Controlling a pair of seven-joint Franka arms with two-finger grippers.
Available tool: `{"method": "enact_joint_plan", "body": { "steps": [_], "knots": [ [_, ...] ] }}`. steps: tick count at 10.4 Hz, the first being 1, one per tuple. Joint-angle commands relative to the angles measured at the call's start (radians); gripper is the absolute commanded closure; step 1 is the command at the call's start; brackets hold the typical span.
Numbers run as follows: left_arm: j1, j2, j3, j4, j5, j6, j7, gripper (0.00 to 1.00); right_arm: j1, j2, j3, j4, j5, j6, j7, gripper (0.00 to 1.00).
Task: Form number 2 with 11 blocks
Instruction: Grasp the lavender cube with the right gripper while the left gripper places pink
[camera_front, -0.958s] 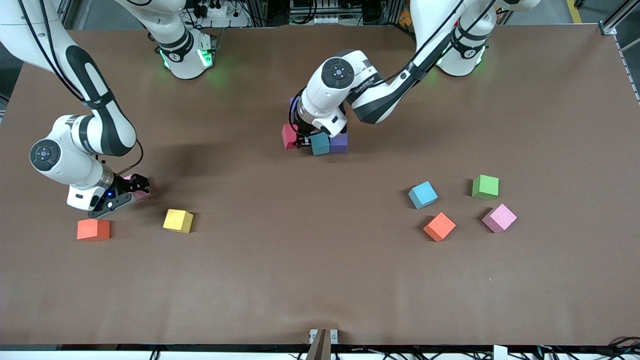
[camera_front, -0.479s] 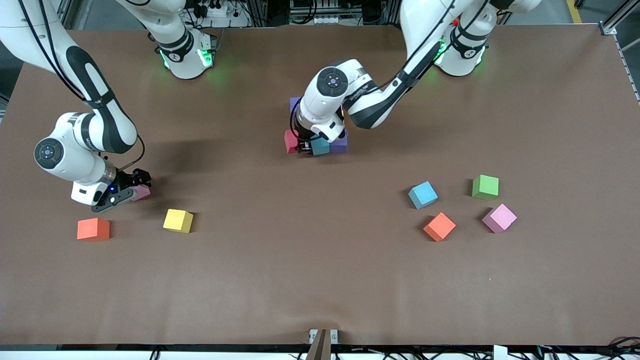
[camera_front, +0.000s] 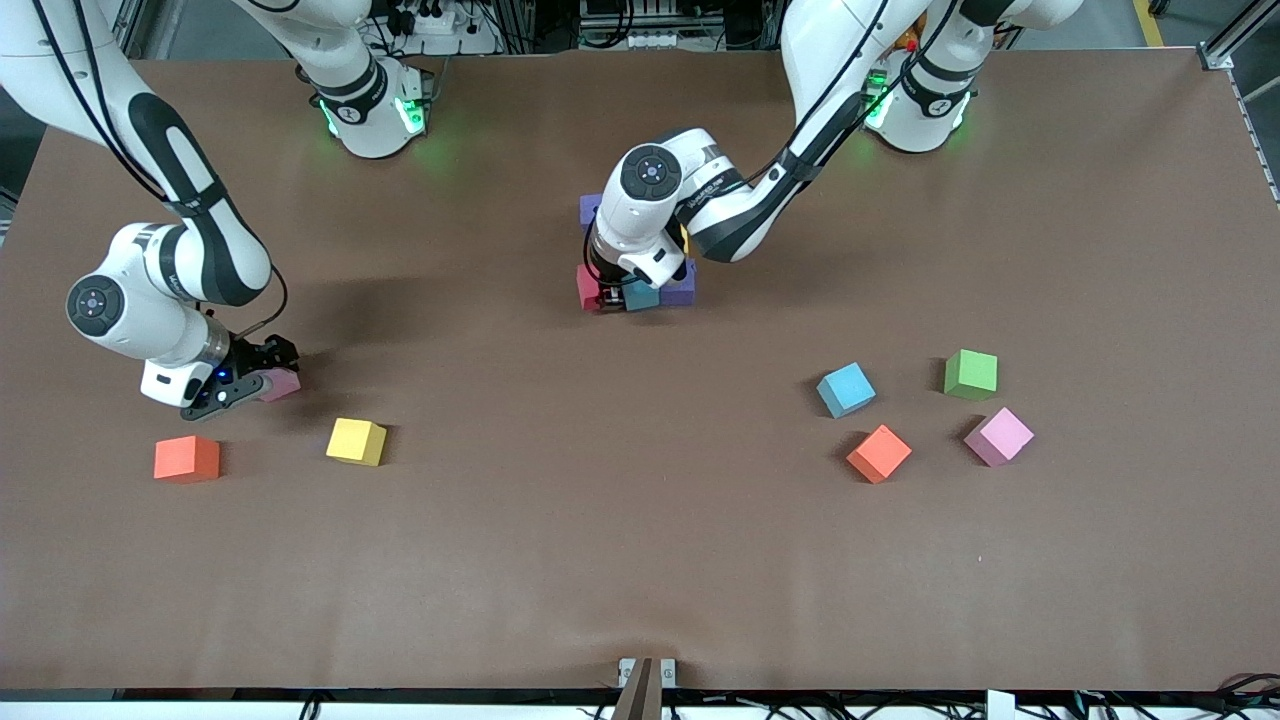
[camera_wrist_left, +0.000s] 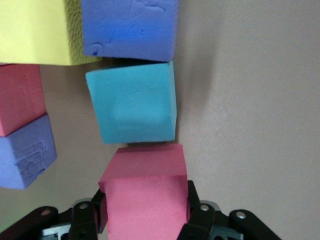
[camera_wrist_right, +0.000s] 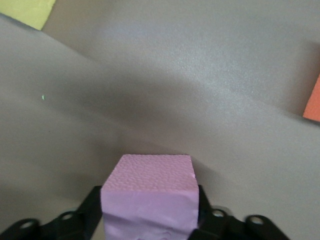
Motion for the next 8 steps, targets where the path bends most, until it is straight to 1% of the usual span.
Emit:
{"method": "enact_joint_plan", "body": {
  "steps": [1,3,4,8],
  "knots": [
    [-0.011,0.022,0.008,0.017,0.054,0.008,-0.016,0.48,-0.030,0.003,0.016,-0.012,0.012,0.004,-0.002,1.00],
    [-0.014,0.022,0.008,0.017,0.070,0.006,-0.007,0.48,-0.026,-0.004,0.017,-0.004,0.012,-0.010,-0.002,1.00],
    [-0.016,0.022,0.008,0.017,0.071,0.006,-0.001,0.48,-0.018,-0.010,0.026,0.008,0.012,-0.039,0.005,1.00],
    [-0.031,0.022,0.008,0.017,0.077,-0.001,0.028,0.48,0.000,-0.022,0.091,0.175,0.013,-0.313,0.062,1.00]
  ]
}}
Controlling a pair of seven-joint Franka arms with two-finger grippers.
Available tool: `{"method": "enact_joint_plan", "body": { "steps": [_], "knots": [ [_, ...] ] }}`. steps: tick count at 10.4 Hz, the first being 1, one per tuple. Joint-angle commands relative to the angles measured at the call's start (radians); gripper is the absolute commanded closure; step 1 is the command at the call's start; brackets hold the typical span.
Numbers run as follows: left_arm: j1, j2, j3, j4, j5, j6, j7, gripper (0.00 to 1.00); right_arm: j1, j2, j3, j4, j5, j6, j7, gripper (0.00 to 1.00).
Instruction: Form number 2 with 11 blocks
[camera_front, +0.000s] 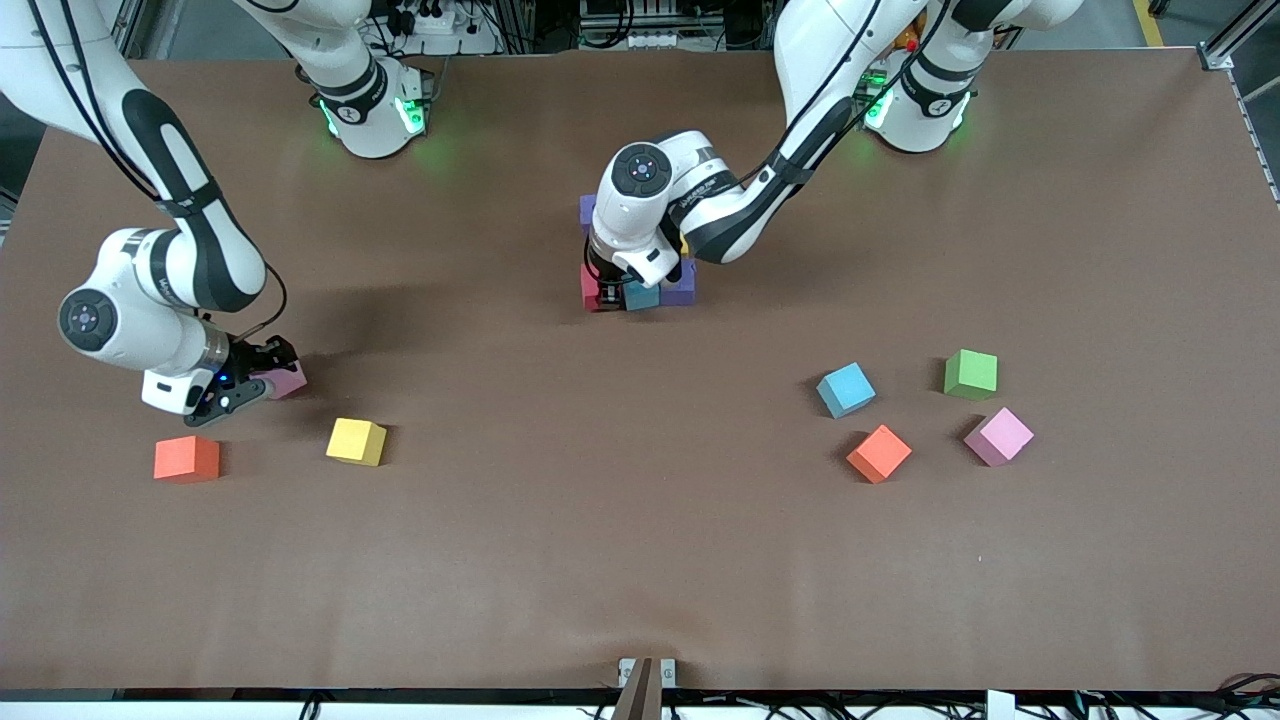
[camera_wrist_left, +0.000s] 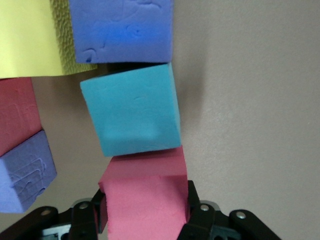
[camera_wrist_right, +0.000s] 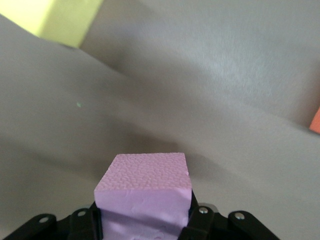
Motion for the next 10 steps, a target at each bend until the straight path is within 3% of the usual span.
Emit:
{"method": "enact_joint_plan", "body": {
  "steps": [1,3,10],
  "knots": [
    [-0.011,0.008,0.008,0.016,0.024,-0.004,0.008,0.48,-0.001,-0.021,0.054,0.078,0.012,-0.125,0.070,1.00],
    [-0.011,0.008,0.008,0.018,0.040,-0.034,0.020,0.49,0.023,-0.017,0.085,0.084,0.014,-0.127,0.154,1.00],
    [-0.013,0.008,0.008,0.021,0.052,-0.045,0.051,0.48,0.290,0.013,0.085,0.152,0.024,-0.098,0.524,1.00]
  ]
}}
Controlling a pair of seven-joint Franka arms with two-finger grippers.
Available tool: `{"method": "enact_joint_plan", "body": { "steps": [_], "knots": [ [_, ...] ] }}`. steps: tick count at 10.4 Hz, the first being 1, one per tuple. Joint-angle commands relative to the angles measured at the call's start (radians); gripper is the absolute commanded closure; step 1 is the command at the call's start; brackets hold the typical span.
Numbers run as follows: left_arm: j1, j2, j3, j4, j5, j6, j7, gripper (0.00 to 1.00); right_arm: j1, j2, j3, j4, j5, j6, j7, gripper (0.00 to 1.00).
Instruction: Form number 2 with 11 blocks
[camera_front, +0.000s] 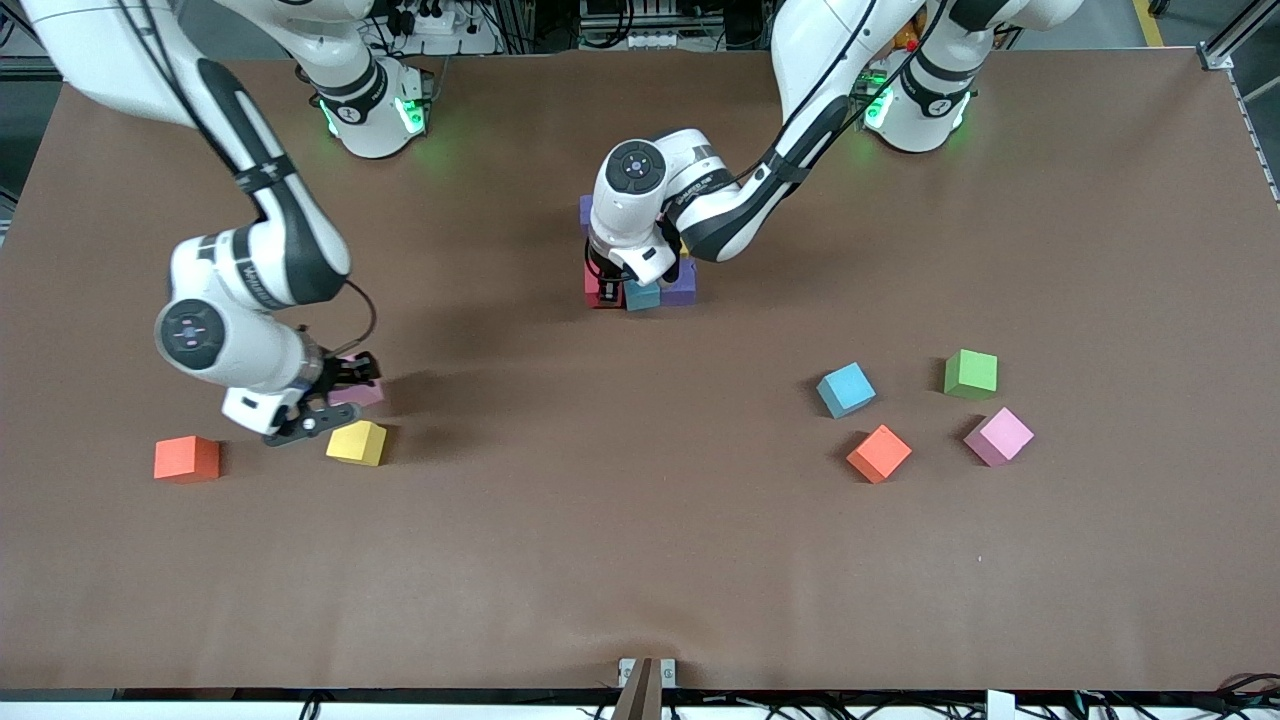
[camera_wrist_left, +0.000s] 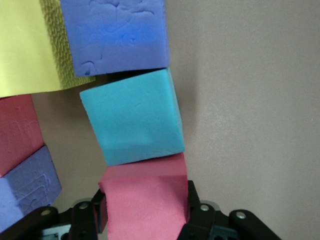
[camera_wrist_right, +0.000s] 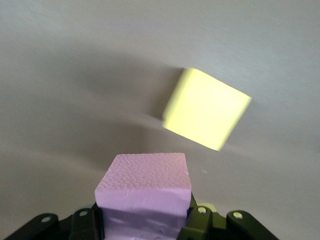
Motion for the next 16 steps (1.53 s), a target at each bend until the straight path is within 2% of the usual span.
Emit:
{"method": "enact_joint_plan", "body": {
  "steps": [1,2,3,6,8,14,16],
  "knots": [
    [-0.008,0.006,0.007,0.020,0.025,-0.019,0.009,0.46,0.085,0.007,-0.003,0.030,0.057,-0.002,0.116,1.00],
    [-0.008,0.006,0.007,0.020,0.026,-0.019,0.010,0.41,0.094,0.009,-0.003,0.031,0.067,-0.010,0.128,1.00],
    [-0.008,0.007,0.005,0.020,0.025,-0.019,0.021,0.40,0.101,0.009,-0.003,0.034,0.068,-0.012,0.131,1.00],
    [-0.010,0.015,0.007,0.020,0.026,-0.019,0.023,0.42,0.113,0.018,-0.003,0.041,0.082,-0.006,0.131,1.00],
    [-0.008,0.018,0.007,0.020,0.025,-0.019,0.023,0.43,0.134,0.050,-0.005,0.082,0.133,-0.009,0.130,1.00],
    [-0.008,0.027,0.007,0.026,0.025,-0.019,0.023,0.41,0.148,0.075,-0.006,0.106,0.133,-0.012,0.128,1.00],
    [-0.008,0.033,0.007,0.026,0.025,-0.019,0.023,0.31,0.160,0.076,-0.006,0.106,0.131,-0.012,0.127,1.00]
  ]
}}
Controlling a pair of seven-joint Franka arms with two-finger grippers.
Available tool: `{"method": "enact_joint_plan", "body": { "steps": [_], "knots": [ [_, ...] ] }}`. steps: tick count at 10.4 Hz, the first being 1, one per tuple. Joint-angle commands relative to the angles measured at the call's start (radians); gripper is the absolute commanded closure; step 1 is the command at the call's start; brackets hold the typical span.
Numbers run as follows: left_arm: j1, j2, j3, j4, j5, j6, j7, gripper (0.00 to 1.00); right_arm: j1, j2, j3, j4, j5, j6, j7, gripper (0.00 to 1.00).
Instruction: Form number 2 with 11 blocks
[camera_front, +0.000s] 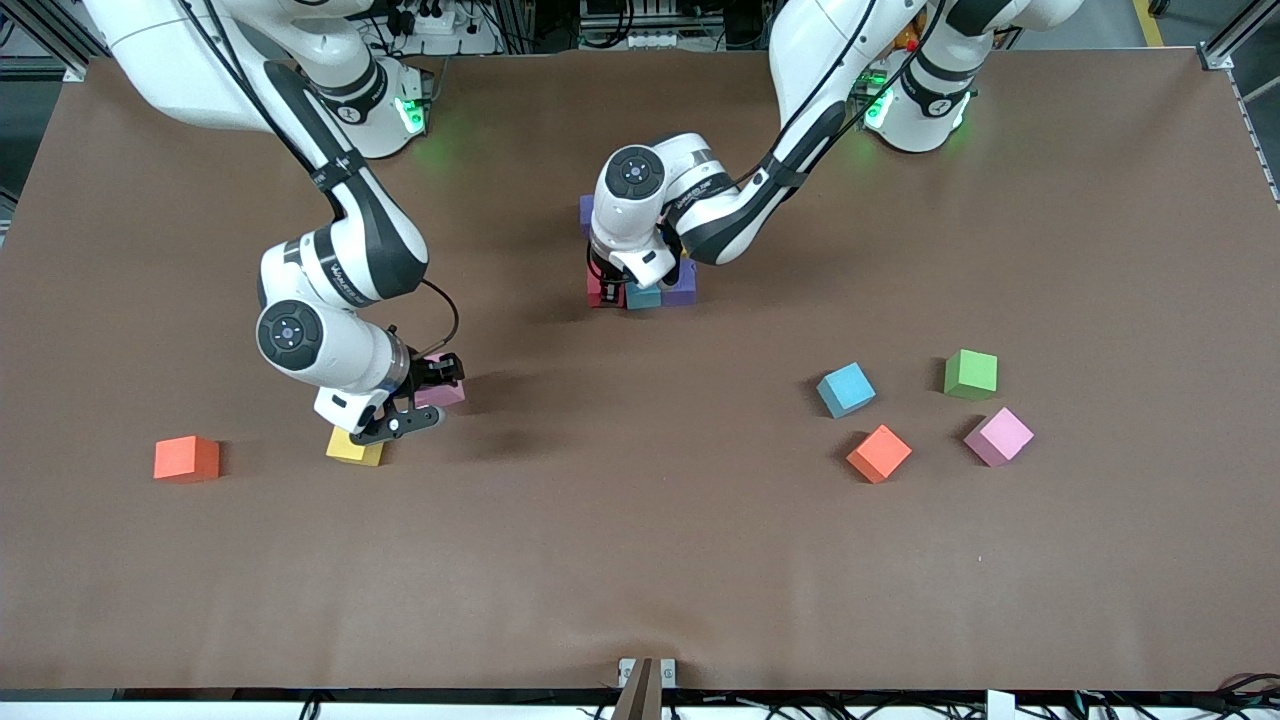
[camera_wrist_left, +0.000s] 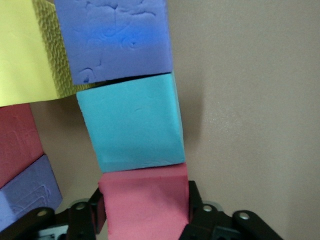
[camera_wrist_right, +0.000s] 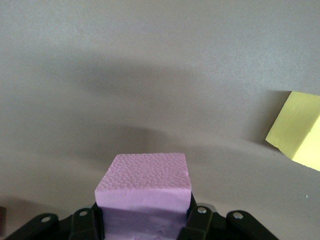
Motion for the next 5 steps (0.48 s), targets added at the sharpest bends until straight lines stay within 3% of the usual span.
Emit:
{"method": "enact_joint_plan", "body": {
  "steps": [1,5],
  "knots": [
    [-0.008,0.019,0.006,0.027,0.022,-0.015,0.006,0.31,0.019,0.011,-0.005,0.025,0.017,-0.015,0.003,1.00],
    [-0.008,0.025,0.006,0.027,0.024,-0.015,0.007,0.30,0.020,0.011,-0.005,0.025,0.018,-0.015,0.014,1.00]
  ]
}}
